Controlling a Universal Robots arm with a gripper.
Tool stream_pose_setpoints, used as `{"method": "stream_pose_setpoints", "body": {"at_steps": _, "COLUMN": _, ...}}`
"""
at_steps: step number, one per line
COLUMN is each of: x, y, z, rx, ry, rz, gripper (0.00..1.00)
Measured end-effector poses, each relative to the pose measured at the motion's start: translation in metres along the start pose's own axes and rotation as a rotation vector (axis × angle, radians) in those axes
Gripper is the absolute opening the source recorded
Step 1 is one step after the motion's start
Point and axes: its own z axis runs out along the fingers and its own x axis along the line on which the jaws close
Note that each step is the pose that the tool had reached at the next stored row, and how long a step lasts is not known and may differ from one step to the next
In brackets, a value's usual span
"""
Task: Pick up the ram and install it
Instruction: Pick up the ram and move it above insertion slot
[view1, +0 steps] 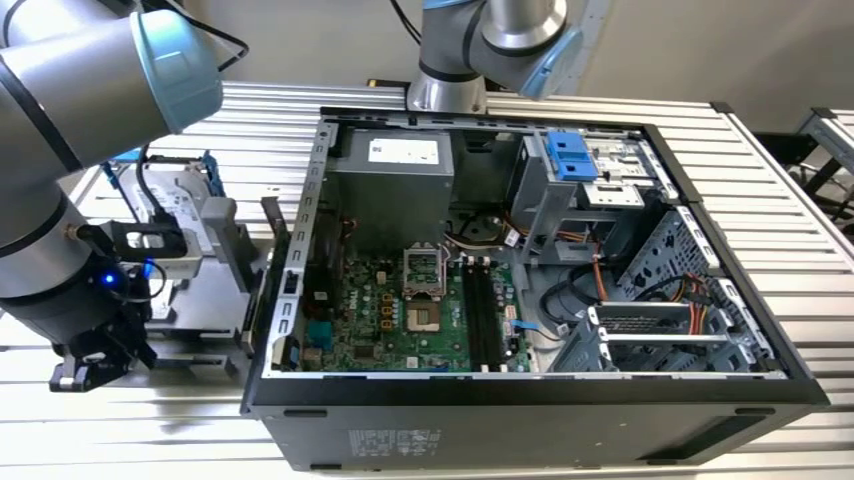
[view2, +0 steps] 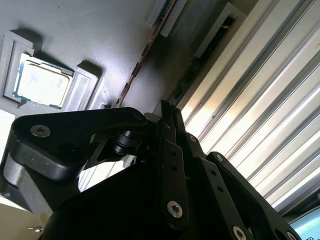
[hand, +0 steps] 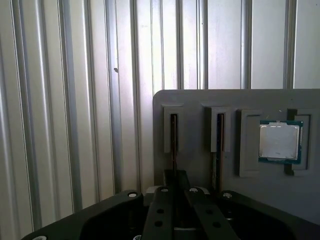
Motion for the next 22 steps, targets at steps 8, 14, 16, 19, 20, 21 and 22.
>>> {"method": "stream_pose_setpoints", "body": {"at_steps": 8, "x": 0.0, "y": 0.0, "z": -0.0028, "rx": 0.0, "ry": -0.0011, "rz": 0.0, "gripper": 0.0}}
{"method": "stream_pose_setpoints", "body": {"at_steps": 14, "x": -0.0004, "y": 0.0, "z": -0.0286, "rx": -0.0001, "ry": -0.0011, "rz": 0.0, "gripper": 0.0}}
{"method": "stream_pose_setpoints", "body": {"at_steps": 16, "x": -0.0005, "y": 0.0, "z": -0.0375, "rx": 0.0, "ry": -0.0012, "rz": 0.0, "gripper": 0.0}}
{"method": "stream_pose_setpoints", "body": {"at_steps": 19, "x": -0.0006, "y": -0.0001, "z": -0.0514, "rx": 0.0, "ry": -0.0006, "rz": 0.0, "gripper": 0.0}}
{"method": "stream_pose_setpoints", "body": {"at_steps": 20, "x": -0.0007, "y": -0.0001, "z": -0.056, "rx": 0.0, "ry": -0.0004, "rz": 0.0, "gripper": 0.0}}
{"method": "stream_pose_setpoints", "body": {"at_steps": 21, "x": -0.0007, "y": -0.0001, "z": -0.0604, "rx": 0.0, "ry": 0.0004, "rz": 0.0, "gripper": 0.0}}
{"method": "stream_pose_setpoints", "body": {"at_steps": 22, "x": -0.0008, "y": 0.0, "z": -0.0644, "rx": 0.0001, "ry": 0.0009, "rz": -0.001, "gripper": 0.0}}
